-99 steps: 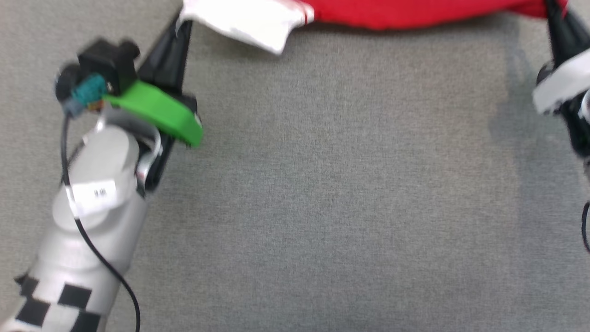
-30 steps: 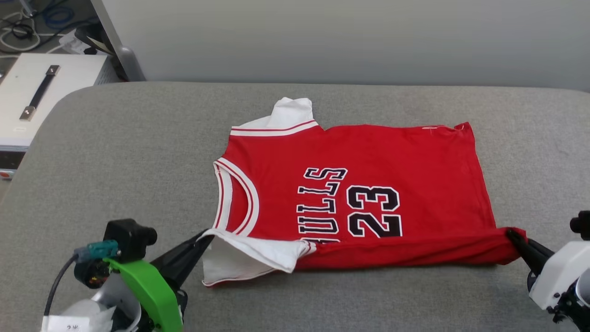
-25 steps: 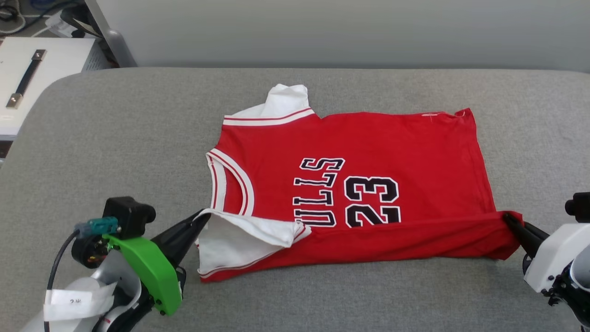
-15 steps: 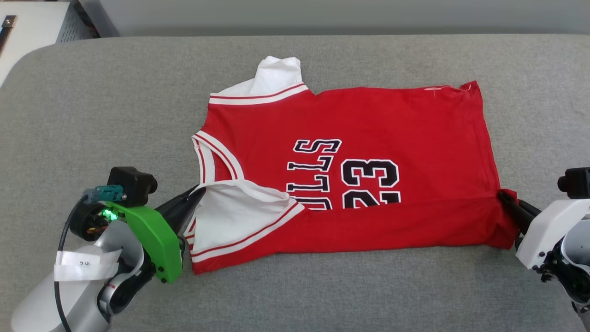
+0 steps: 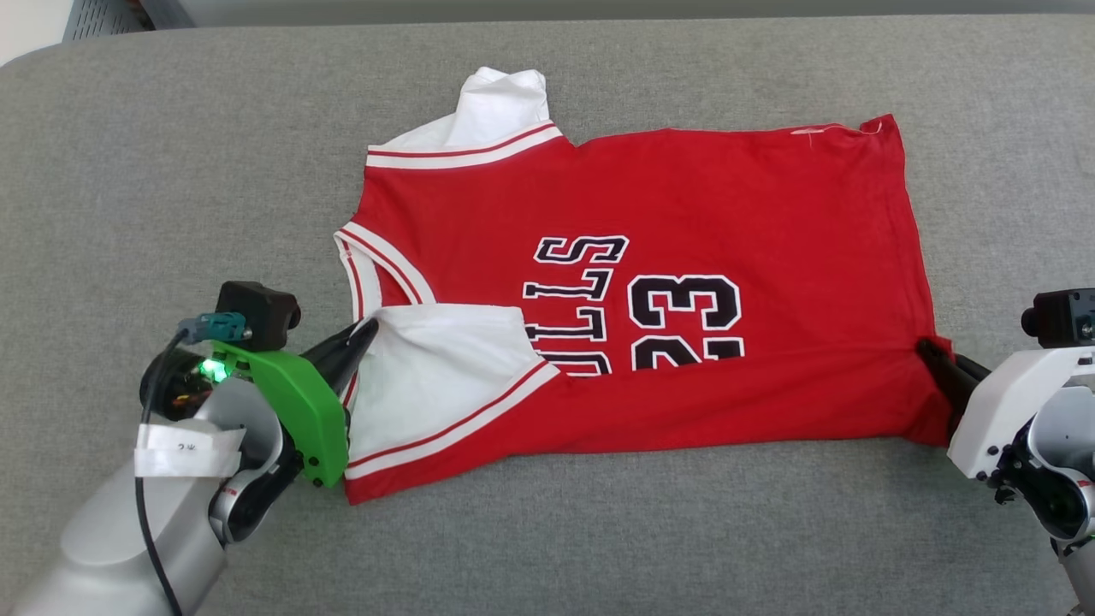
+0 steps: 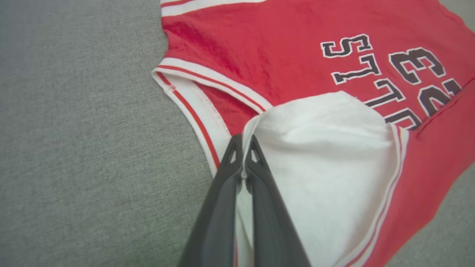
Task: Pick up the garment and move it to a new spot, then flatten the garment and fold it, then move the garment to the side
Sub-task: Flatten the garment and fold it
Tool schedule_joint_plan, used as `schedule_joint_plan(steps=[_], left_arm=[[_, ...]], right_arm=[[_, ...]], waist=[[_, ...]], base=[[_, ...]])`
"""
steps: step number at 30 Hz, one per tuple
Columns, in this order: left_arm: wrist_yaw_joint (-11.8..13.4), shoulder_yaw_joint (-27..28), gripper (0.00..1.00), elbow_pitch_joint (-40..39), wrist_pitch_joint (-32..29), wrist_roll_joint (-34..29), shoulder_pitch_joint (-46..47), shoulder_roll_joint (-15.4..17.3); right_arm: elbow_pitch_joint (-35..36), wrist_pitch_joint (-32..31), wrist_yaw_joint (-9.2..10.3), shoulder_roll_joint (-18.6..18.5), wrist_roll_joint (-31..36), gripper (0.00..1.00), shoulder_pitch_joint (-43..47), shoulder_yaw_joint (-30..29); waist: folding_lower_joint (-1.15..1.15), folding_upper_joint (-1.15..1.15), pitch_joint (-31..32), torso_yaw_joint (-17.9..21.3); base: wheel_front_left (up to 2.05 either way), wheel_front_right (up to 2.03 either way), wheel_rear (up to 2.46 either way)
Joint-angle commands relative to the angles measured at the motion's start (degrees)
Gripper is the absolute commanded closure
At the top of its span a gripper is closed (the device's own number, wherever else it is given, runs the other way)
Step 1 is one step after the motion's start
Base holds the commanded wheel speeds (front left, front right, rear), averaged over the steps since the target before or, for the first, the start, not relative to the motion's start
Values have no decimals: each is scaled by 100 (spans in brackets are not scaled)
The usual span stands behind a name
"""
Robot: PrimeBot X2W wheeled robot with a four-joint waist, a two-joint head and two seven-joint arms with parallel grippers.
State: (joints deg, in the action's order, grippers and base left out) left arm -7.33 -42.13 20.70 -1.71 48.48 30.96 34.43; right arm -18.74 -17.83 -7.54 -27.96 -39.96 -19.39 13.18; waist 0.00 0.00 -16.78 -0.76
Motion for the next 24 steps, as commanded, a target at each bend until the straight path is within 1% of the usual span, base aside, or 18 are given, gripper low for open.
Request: schedule_joint_plan(steps=[1,2,3,5,11,15,19,21,24], left_arm=[[-15,-65,55,118,17,31,118,-64],[-15,-115,0,218,43,17,147,-93],[-15,-119,0,321,72,30,162,-128],[-15,-168,0,489,135,49,186,-213],[0,-36,0,837,710,123,142,-480],[111,44,0,899,867,265,-48,-612],[470,-11,0,744,947,156,-349,-596],[649,39,0,579,926,284,-583,-633],[989,64,0,252,733,444,-958,-603]], right_arm=[[-51,41,5,27,52,100,-85,23],[-89,66,5,37,60,63,-92,25],[-125,94,5,49,65,0,-93,15],[-196,133,5,73,87,0,-90,32],[-217,397,5,52,233,0,5,72],[-72,440,5,21,368,0,215,48],[164,281,5,41,570,0,472,-57],[310,132,5,90,649,0,620,-158],[606,-156,5,175,803,0,863,-277]], waist=[[0,0,11,-4],[0,0,24,-7],[0,0,42,-10],[0,0,110,-23],[0,0,429,-80],[0,0,714,-107],[0,0,969,-100],[0,0,1069,-99],[0,0,1186,-96]], base=[[0,0,0],[0,0,0],[0,0,0],[0,0,0],[0,0,0],[0,0,0],[0,0,0],[0,0,0],[0,0,0]])
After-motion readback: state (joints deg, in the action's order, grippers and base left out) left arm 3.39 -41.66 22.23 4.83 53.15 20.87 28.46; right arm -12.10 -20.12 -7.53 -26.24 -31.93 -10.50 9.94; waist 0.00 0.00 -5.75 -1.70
